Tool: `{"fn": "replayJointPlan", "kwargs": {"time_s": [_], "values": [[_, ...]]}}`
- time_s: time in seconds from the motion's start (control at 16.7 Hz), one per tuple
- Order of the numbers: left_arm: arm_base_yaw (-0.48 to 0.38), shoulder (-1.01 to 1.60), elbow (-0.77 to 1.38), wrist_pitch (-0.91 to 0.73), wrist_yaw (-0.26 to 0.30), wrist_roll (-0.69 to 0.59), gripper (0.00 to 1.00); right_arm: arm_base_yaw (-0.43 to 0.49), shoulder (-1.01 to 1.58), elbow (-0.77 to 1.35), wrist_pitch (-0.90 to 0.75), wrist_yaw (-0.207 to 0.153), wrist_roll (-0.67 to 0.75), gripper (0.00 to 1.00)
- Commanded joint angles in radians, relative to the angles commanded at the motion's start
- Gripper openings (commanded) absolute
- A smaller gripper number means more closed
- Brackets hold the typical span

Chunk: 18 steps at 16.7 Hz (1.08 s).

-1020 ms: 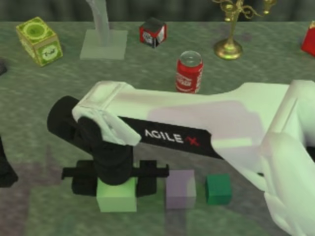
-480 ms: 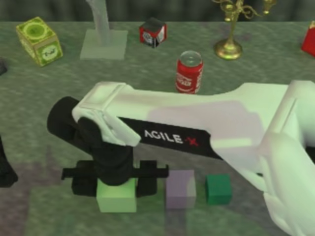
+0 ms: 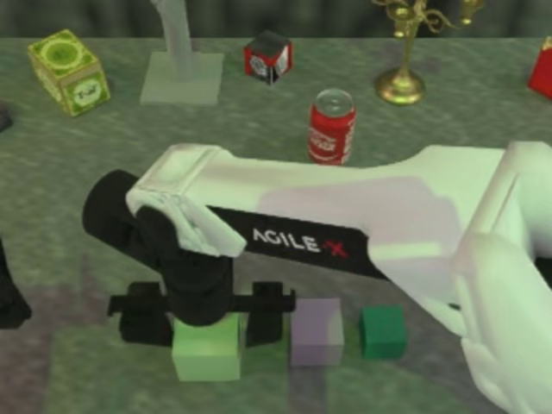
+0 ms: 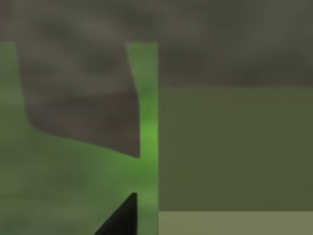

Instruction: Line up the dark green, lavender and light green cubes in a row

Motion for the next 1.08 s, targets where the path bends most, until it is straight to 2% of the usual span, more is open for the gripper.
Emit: {"fn": "replayJointPlan", "kwargs": {"time_s": [0.6, 0.9, 1.08], "values": [[0.000, 0.000, 0.000, 0.000, 0.000, 0.000, 1.00, 0.002, -0.001, 0.017, -0.017, 0.000, -0.001, 1.00], [0.000, 0.000, 0.000, 0.000, 0.000, 0.000, 1.00, 0.007, -0.020, 0.171, -0.200, -0.001, 0.001, 1.00], [0.000, 0.000, 0.000, 0.000, 0.000, 0.000, 1.00, 0.008, -0.032, 0.222, -0.254, 0.000, -0.001, 1.00]]}}
